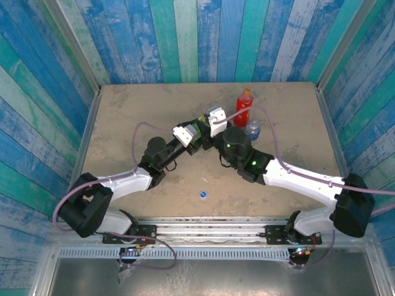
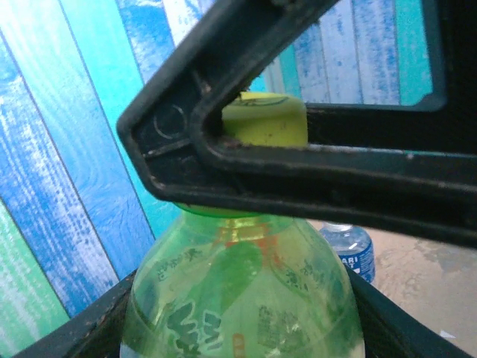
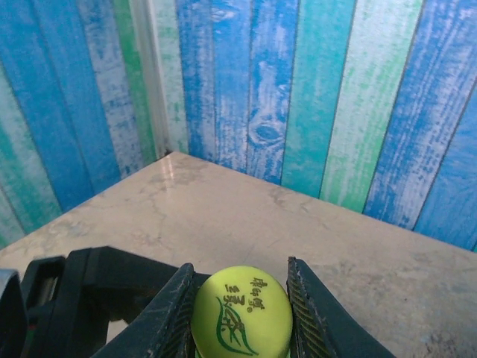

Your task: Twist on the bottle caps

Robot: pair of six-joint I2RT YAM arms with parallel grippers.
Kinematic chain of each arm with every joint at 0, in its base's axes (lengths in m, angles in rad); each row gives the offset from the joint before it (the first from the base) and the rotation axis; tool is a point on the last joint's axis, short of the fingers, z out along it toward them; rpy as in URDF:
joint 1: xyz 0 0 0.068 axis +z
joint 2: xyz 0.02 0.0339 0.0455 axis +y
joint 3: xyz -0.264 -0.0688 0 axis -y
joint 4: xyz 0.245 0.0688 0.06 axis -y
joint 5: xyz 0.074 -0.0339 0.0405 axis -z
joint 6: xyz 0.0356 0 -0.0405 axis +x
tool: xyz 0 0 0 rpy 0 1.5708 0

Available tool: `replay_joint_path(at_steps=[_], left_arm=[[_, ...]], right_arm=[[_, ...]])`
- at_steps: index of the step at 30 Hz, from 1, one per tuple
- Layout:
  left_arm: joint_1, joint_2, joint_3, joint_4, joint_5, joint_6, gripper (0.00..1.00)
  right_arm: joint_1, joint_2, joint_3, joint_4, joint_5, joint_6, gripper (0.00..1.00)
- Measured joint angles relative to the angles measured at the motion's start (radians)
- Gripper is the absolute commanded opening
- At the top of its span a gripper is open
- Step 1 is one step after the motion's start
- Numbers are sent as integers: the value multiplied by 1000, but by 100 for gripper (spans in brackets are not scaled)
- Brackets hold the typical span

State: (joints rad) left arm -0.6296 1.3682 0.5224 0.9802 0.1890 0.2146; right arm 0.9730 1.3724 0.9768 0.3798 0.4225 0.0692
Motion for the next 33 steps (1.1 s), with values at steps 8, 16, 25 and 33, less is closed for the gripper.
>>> replay_joint_path(at_steps=[8, 16, 25, 33], left_arm=[[-5, 2, 10, 14, -11, 19, 60], [85, -25, 14, -57, 247, 99, 61], [89, -79, 125, -408, 639, 301, 61], [89, -110, 127, -492, 760, 354, 61]], right_arm=[[-22, -28, -1, 2, -89, -67, 41], [-76, -275, -44, -131, -388, -219, 52], [-91, -363, 24, -433, -627, -426, 57], [-94, -291, 45, -534, -692, -478, 44]])
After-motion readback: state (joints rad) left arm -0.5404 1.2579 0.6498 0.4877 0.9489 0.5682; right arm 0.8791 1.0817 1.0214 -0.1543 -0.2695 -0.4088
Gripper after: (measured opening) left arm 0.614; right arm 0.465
